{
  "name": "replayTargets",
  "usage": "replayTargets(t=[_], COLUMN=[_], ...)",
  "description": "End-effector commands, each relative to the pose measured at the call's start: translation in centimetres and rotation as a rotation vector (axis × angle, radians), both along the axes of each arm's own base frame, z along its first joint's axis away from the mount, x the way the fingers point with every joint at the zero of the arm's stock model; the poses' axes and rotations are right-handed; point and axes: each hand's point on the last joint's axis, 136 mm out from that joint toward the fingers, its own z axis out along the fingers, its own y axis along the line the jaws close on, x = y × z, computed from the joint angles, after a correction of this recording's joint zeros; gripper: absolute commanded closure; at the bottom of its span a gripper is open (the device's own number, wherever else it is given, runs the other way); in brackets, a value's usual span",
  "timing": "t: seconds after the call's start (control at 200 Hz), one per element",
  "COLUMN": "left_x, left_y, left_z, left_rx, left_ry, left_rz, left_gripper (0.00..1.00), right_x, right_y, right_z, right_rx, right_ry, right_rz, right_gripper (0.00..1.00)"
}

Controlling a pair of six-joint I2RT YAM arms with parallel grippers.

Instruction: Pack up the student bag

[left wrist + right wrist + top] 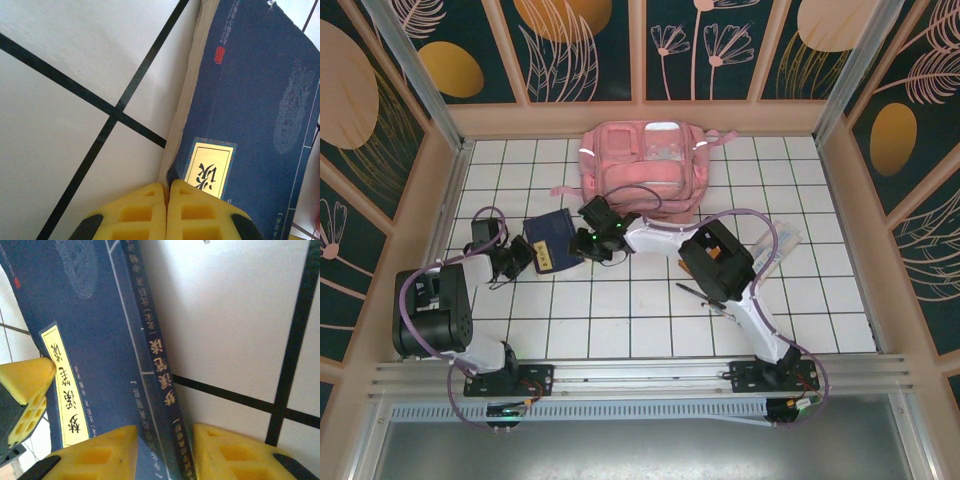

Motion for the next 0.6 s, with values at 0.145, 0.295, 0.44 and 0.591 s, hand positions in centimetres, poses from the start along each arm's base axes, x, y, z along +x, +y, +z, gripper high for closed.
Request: replayTargets(t=[0.145, 0.295, 0.44, 0.591], left_x=[-9.1, -6.9, -3.4, -0.3], left_y=[-2.3, -1.2, 0.9, 1.2], left_z=[-4.7, -1.0, 5.7, 14.2], left_rx=[-0.045, 0.034, 0.176, 0.225], left_ry=[0.362, 0.261, 0.082, -0.183], left_rz=[-0.06, -0.078, -0.064, -0.06], left_gripper=[1.0, 0.86, 0.64, 0.55], right_x=[-2.4, -1.5, -1.3, -1.8], right_y=[2.0, -0.2, -3.2, -6.3], right_z=[4.2, 7.0, 10.5, 14.0], right_rx=[0.199, 0.185, 0.118, 0.036], right_ry=[-0.056, -0.155, -0.319, -0.493], right_rz=[0.171, 0.165, 0.212, 0.282], right_gripper=[0.87, 1.0, 1.0, 1.0])
